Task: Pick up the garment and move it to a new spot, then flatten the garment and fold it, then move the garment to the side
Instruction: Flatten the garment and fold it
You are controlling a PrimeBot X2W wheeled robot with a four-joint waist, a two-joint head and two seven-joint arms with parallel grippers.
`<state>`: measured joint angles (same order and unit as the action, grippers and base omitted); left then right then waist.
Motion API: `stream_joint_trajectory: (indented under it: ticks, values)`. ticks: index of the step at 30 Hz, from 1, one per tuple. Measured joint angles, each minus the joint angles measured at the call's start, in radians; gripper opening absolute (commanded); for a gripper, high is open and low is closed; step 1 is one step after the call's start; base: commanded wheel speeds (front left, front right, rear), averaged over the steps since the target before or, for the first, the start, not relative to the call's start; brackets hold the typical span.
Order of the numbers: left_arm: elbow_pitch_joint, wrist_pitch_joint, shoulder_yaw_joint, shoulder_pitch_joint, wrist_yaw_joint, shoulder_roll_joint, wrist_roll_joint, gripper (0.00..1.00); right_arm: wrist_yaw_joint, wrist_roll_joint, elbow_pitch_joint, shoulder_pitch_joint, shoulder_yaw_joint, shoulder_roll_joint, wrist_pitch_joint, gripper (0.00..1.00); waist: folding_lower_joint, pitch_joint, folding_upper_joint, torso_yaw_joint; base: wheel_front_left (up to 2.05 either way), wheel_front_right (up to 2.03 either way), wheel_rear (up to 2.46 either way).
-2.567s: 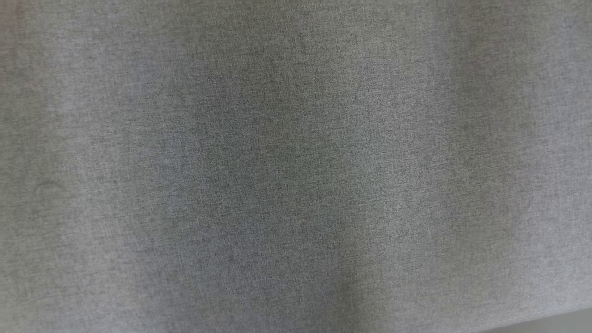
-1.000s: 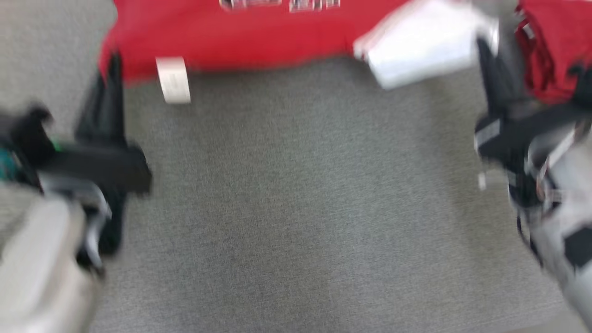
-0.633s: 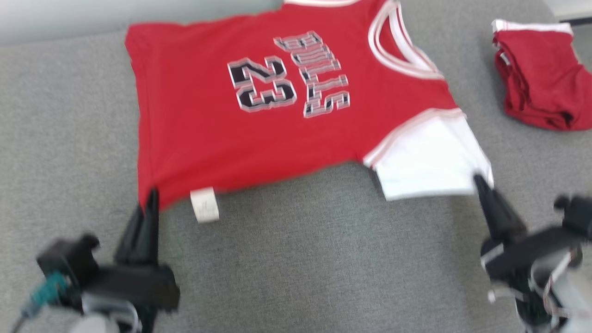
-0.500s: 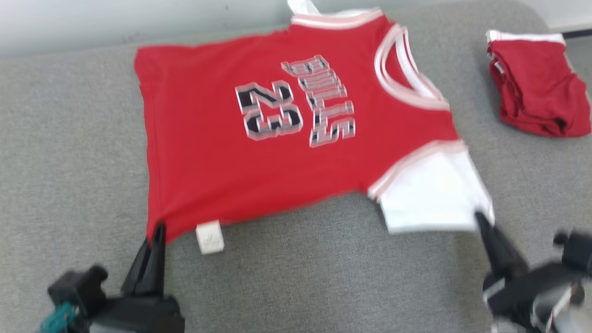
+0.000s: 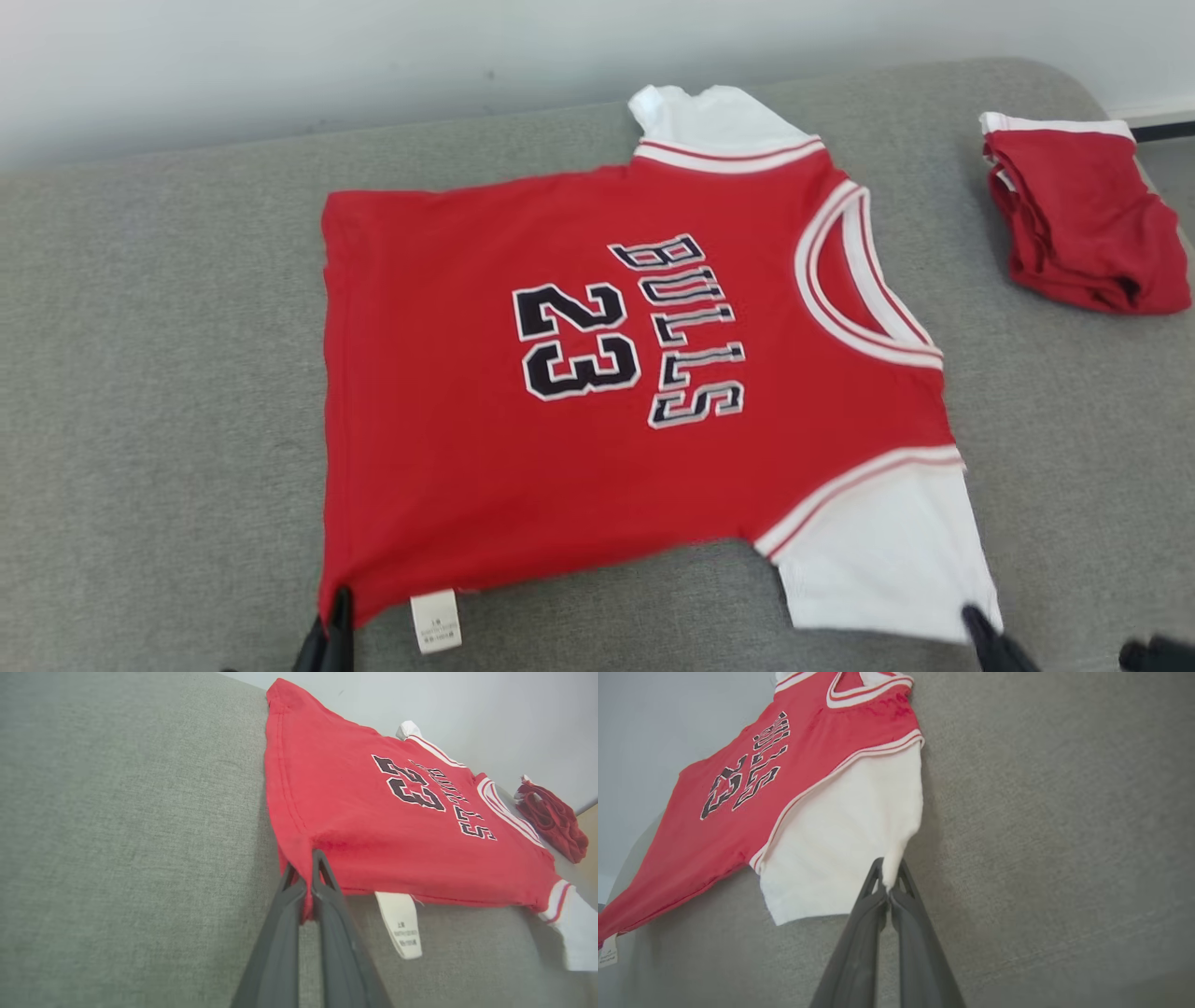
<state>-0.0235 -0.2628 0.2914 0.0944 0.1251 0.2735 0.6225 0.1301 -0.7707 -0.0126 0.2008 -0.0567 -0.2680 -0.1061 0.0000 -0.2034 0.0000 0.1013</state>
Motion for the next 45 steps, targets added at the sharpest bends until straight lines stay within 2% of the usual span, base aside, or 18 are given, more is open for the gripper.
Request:
stream_joint_trajectory:
  ticks: [3,8,15,21,27,33,37,38,39,40,41,42,45]
  values:
    - [-0.021,0.000,-0.004,0.009,-0.015,-0.017,-0.015,0.00,0.000,0.017,0.040,0.050,0.039,0.040,-0.030,0.00,-0.0001,0.002,0.0000,-0.010,0.00,0.00,0.00]
    - [-0.047,0.000,-0.021,0.001,-0.040,-0.043,-0.041,0.00,0.000,0.038,0.097,0.021,0.078,0.088,-0.067,0.00,-0.0001,0.003,0.0000,-0.001,0.00,0.00,0.00]
    - [-0.046,0.000,-0.049,-0.064,-0.079,-0.065,-0.070,0.00,0.000,0.010,0.084,-0.138,0.104,0.074,-0.119,0.00,0.0001,-0.005,0.0000,0.006,0.00,0.00,0.00]
    - [-0.061,0.002,-0.046,-0.141,-0.095,-0.055,-0.090,0.00,0.000,0.001,-0.012,-0.335,0.053,0.034,-0.148,0.00,0.0001,-0.016,0.0000,-0.005,0.00,0.00,0.00]
    - [-0.106,0.022,-0.037,-0.255,-0.118,-0.046,-0.094,0.00,0.000,0.013,-0.191,-0.545,0.010,0.006,-0.168,0.00,0.0002,-0.034,0.0001,-0.024,0.00,0.00,0.00]
    - [-0.215,0.025,-0.019,-0.378,-0.153,-0.055,-0.094,0.00,0.000,0.014,-0.396,-0.700,-0.027,-0.015,-0.131,0.00,0.0002,-0.049,0.0001,-0.061,0.00,0.00,0.00]
    - [-0.284,0.025,-0.011,-0.430,-0.175,-0.052,-0.098,0.00,0.000,0.018,-0.488,-0.760,-0.055,-0.019,-0.104,0.00,0.0002,-0.058,0.0001,-0.075,0.00,0.00,0.00]
    - [-0.305,0.024,-0.007,-0.445,-0.181,-0.053,-0.101,0.00,0.000,0.025,-0.515,-0.776,-0.067,-0.020,-0.095,0.20,0.0002,-0.060,0.0001,-0.079,0.00,0.00,0.00]
    - [-0.324,0.024,-0.002,-0.459,-0.188,-0.053,-0.102,0.00,0.000,0.029,-0.536,-0.789,-0.081,-0.022,-0.081,0.20,0.0002,-0.062,0.0001,-0.082,0.00,0.00,0.00]
    - [-0.345,0.021,0.002,-0.471,-0.194,-0.054,-0.104,0.00,0.000,0.035,-0.555,-0.802,-0.092,-0.025,-0.062,0.60,0.0002,-0.064,0.0001,-0.084,0.00,0.00,0.00]
    - [-0.361,0.017,0.003,-0.481,-0.196,-0.055,-0.105,0.48,0.000,0.035,-0.573,-0.812,-0.101,-0.028,-0.046,1.00,0.0002,-0.065,0.0001,-0.086,0.00,0.00,0.00]
    - [-0.377,0.015,0.003,-0.491,-0.197,-0.057,-0.111,0.97,0.000,0.034,-0.589,-0.821,-0.111,-0.032,-0.028,1.00,0.0002,-0.065,0.0001,-0.088,0.00,0.00,0.00]
    - [-0.418,0.007,-0.004,-0.502,-0.204,-0.060,-0.122,1.00,0.000,0.034,-0.621,-0.828,-0.153,-0.047,0.021,1.00,0.0002,-0.059,0.0001,-0.084,0.00,0.00,0.00]
